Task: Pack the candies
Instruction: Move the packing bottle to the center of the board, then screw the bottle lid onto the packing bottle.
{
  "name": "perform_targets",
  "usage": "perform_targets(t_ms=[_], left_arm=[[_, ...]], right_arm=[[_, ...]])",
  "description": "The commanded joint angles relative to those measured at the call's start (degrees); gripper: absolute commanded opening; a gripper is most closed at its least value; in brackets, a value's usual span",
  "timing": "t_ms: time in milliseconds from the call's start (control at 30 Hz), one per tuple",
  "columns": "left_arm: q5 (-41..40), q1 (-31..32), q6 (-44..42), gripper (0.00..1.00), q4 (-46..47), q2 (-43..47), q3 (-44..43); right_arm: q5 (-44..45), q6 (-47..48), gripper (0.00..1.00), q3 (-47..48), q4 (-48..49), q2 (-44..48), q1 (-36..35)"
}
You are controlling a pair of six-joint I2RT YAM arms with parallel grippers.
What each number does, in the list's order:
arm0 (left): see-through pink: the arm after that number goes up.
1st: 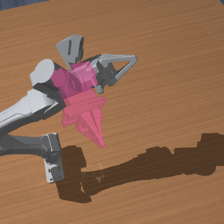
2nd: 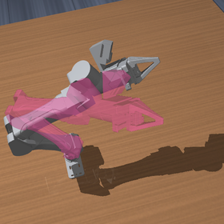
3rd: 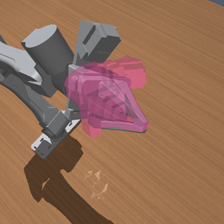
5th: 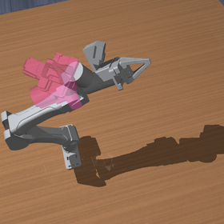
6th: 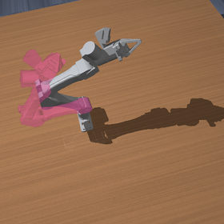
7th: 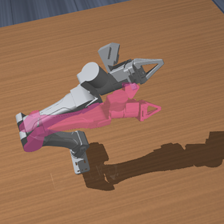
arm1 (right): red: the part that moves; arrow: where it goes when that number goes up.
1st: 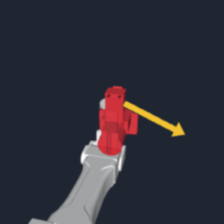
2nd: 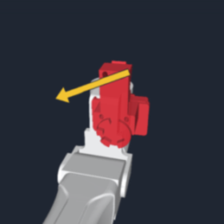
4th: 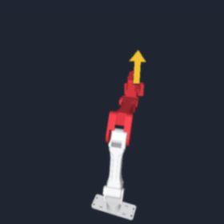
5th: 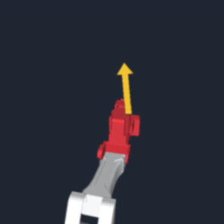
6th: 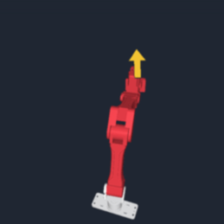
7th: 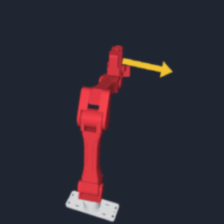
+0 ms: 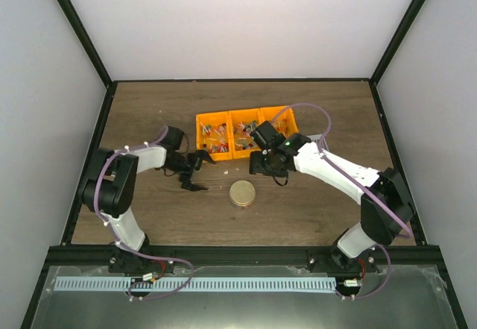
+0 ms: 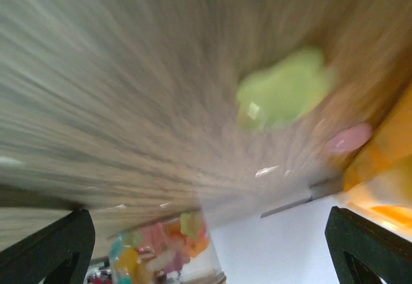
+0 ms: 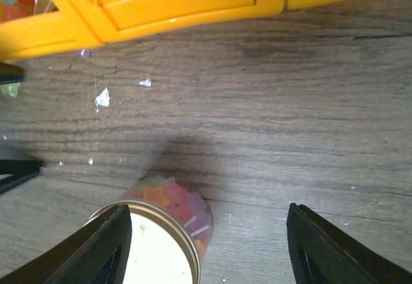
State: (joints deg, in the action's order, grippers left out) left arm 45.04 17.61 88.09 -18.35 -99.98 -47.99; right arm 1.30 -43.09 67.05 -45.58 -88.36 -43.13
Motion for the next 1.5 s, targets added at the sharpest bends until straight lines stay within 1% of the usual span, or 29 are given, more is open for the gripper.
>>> perform_targets(t_ms=[0,67,167,267,400,533,567,633,700,733,767,800,833,867,933,1033,1067,1133,1200,1233,1333,1467], left_arm=[[-16.93,-5.77,-20.74,1.00,-24.74,2.01,-6.00],[-25.67,-6.26,-24.89,1.00,-27.03,4.89,-9.32],[-33.19,-6.22,-29.45,1.00,-27.64,9.29,-12.62],[-37.26,-6.04,-32.10,1.00,-27.61,14.46,-13.76],[-39.88,-5.92,-34.88,1.00,-25.75,20.90,-13.64],[-46.61,-6.00,-38.47,1.00,-20.38,28.84,-12.27],[-50.73,-6.01,-39.15,1.00,-19.25,31.50,-12.07],[-58.10,-5.93,-41.07,0.96,-16.49,35.64,-11.48],[-64.91,-6.00,-41.71,0.95,-13.11,39.50,-9.42],[-67.28,-5.99,-42.78,0.95,-11.17,40.98,-8.42],[-68.92,-6.00,-45.77,0.92,-8.85,41.99,-7.34],[-68.76,-5.95,-51.25,0.87,-5.74,42.82,-6.14],[-66.59,-5.92,-56.91,0.84,-2.15,43.29,-5.17],[-65.15,-5.92,-60.60,0.83,-0.30,43.38,-4.88],[-63.79,-5.92,-64.42,0.83,1.59,43.45,-4.67],[-61.22,-5.94,-67.29,0.83,4.90,44.77,-3.05],[-60.98,-5.90,-67.01,0.84,6.14,45.51,-2.16],[-61.33,-5.91,-65.20,0.99,7.82,46.92,-0.59],[-59.83,-5.92,-64.48,1.00,11.00,48.66,1.48],[-56.69,-5.92,-69.44,1.00,12.87,49.62,3.02],[-55.15,-5.65,-74.22,1.00,14.25,51.60,5.96],[-42.84,-5.38,-87.63,1.00,19.43,55.00,10.68]], right_arm=[[0.74,0.80,0.68,0.70,1.52,2.78,2.24],[0.88,1.36,0.68,0.11,2.14,3.36,2.67],[1.08,2.09,0.69,-1.08,3.49,3.91,2.70],[0.90,2.36,0.69,-1.97,4.36,4.66,2.71],[1.39,3.20,0.70,-3.14,6.00,6.05,2.73],[1.99,4.03,0.70,-3.56,6.65,6.35,2.70],[2.03,4.13,0.70,-3.66,6.87,6.32,2.66],[2.13,4.16,0.70,-3.68,7.08,6.22,2.70],[2.20,4.09,0.71,-3.72,7.19,6.37,2.71],[2.16,4.15,0.71,-3.76,7.25,6.55,2.71],[2.21,4.15,0.71,-3.84,7.26,6.64,2.71],[2.19,4.22,0.71,-3.85,7.21,6.91,2.70],[2.14,4.28,0.71,-3.85,7.10,7.01,2.70],[2.13,4.33,0.71,-3.97,7.04,7.13,2.70],[2.20,4.33,0.71,-4.15,7.08,7.38,2.68],[2.13,4.57,0.72,-4.14,7.17,7.20,2.70],[2.17,4.65,0.72,-4.05,7.15,7.14,2.70],[2.16,4.69,0.72,-3.91,7.13,6.94,2.70],[2.21,4.68,0.73,-3.85,7.13,6.95,2.66],[2.22,4.68,0.73,-3.93,7.17,6.89,2.70],[2.30,4.60,0.73,-4.21,7.30,6.96,2.70],[2.17,4.27,0.73,-5.13,7.82,6.82,2.70]])
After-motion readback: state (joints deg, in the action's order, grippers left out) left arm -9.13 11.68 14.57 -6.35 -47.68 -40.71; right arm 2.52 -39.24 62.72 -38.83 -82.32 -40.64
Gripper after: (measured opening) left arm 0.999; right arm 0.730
